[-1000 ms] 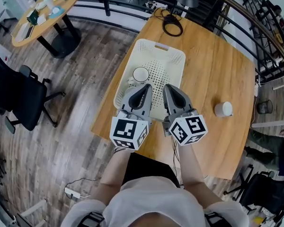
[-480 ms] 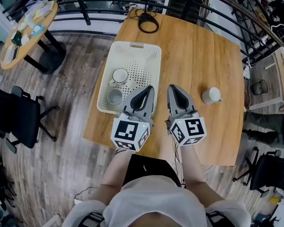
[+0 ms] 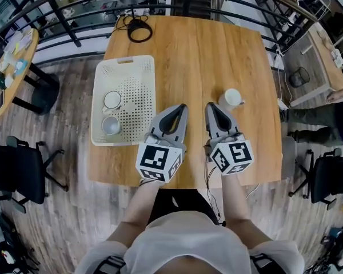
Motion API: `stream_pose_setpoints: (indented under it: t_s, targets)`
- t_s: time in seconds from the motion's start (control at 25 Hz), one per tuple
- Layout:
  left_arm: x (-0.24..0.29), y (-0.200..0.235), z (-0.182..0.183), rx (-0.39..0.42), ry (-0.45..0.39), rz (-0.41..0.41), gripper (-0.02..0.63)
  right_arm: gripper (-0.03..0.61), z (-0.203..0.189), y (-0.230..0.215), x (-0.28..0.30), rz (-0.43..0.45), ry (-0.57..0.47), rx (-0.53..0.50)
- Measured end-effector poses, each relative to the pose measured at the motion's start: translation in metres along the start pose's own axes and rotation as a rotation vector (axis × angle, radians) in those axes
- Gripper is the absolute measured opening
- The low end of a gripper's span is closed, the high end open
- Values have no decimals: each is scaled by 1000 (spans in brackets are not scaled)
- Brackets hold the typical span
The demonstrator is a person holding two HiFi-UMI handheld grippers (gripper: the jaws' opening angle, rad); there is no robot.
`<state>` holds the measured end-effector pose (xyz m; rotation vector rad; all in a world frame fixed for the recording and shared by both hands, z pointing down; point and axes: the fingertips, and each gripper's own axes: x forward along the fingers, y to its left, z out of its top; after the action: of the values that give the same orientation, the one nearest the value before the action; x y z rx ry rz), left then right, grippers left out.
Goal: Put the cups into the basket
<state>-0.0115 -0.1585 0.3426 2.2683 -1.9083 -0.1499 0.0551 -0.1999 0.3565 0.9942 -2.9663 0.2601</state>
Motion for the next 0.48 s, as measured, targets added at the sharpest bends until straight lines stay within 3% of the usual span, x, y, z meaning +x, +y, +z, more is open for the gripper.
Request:
stream_pose_setpoints:
  t_s: [0.48]
  targets:
    - [57, -84, -27, 2, 55, -128, 9, 12, -7, -94, -61, -143, 21, -11]
